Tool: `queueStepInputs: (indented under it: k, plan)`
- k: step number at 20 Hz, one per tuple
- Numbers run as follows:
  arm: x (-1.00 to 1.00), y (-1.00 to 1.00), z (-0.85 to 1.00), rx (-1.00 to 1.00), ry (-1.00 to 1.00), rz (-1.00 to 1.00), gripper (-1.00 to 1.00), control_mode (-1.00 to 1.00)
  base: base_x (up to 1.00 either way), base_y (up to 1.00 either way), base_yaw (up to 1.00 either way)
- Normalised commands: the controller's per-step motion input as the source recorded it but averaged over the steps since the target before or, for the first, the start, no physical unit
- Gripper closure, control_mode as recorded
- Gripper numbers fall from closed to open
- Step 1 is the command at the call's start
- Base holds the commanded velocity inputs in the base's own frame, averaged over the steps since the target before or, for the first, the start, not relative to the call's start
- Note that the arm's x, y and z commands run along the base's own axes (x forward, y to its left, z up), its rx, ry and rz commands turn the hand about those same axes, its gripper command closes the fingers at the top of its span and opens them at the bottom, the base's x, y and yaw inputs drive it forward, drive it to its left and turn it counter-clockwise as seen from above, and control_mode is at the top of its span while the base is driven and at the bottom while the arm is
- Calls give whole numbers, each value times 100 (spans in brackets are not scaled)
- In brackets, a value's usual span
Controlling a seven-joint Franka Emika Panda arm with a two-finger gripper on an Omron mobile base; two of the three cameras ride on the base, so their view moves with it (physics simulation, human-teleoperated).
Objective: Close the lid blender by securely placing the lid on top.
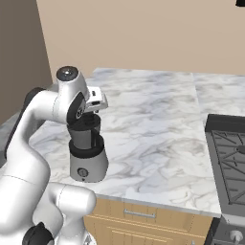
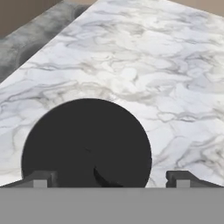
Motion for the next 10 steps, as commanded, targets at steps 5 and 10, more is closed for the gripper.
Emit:
queueStepInputs:
  k: [5,10]
  plan:
    - [-40,0,27,0,-11,0,-100,-100,0,0,0]
    - [-53,0,16,0,-10,0,-100,-100,0,0,0]
